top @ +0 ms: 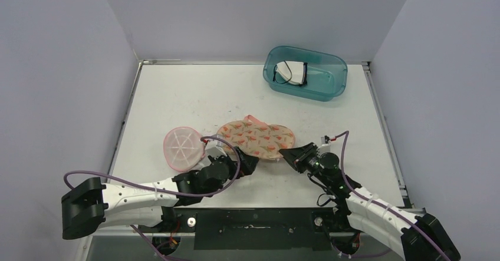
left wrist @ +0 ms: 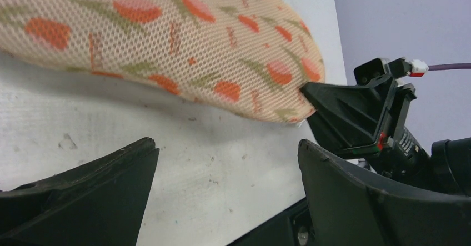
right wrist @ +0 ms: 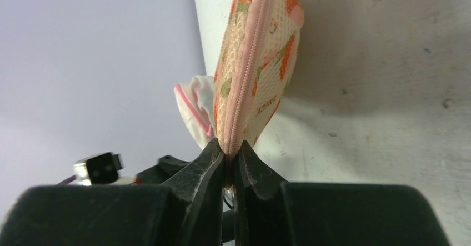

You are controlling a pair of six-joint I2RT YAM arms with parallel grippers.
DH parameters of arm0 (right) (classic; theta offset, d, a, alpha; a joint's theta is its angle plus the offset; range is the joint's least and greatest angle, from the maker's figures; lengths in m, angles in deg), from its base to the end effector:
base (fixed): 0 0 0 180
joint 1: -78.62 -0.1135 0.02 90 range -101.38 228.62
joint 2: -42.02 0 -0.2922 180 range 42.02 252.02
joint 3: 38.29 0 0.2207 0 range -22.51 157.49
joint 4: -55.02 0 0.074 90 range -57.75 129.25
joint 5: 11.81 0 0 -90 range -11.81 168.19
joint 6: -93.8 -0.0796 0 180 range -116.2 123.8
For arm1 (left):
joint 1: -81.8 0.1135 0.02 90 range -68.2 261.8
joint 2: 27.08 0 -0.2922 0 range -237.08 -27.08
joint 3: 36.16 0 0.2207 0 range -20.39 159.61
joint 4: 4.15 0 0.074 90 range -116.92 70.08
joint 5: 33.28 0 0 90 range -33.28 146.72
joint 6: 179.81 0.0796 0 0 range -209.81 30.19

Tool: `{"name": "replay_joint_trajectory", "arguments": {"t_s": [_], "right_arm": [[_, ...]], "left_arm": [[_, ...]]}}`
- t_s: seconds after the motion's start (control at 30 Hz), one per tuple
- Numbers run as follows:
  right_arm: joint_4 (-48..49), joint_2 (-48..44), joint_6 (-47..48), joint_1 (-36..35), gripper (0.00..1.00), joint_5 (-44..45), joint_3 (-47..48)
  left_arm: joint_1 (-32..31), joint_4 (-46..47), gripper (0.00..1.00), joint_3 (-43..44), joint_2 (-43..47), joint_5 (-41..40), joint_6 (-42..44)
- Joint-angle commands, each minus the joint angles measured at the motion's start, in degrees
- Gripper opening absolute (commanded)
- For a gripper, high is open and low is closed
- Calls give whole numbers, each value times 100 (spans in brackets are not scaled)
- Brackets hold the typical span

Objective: Unzip the laundry bag and remove the bra
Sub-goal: Pick up the laundry bag at the center of the board.

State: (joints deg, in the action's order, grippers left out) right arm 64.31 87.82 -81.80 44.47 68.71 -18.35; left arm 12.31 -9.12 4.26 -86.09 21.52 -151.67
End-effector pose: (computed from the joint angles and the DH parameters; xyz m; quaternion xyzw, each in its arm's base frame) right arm 0.1259 0.1013 0.1832 0.3022 0.7411 0.5486 0.2417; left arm 0.1152 -0.1770 0.2381 -0.1122 0.8067 -0.3717 0.4456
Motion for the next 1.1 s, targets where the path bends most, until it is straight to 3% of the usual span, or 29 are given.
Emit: {"name": "replay_joint_trajectory", "arguments": {"t_s": [0.0,0.17,0.43,0.53,0.73,0.83,1.07], "right_arm": [[126,-290,-186,-63,5,184,354],[182,-457,-211,-208,5,408,409],[671,-219,-159,-298,5,262,348],[656,-129,-40,-294,5,36,409],[-19,-438,278,-186,5,-99,626],[-212,-510,335,-42,5,-303,708],[-897,-780,620,456,5,-746,914]], "left_arm": [[30,1034,96,-487,29,576,-1526],[100,1468,96,-604,-42,560,-2836],[362,1536,96,-499,-457,333,-3573],[549,1375,98,-367,-556,677,-2899],[542,-575,97,529,70,224,192],[444,-891,97,940,90,299,1739],[-820,-1870,99,2011,-664,-492,4879]]}}
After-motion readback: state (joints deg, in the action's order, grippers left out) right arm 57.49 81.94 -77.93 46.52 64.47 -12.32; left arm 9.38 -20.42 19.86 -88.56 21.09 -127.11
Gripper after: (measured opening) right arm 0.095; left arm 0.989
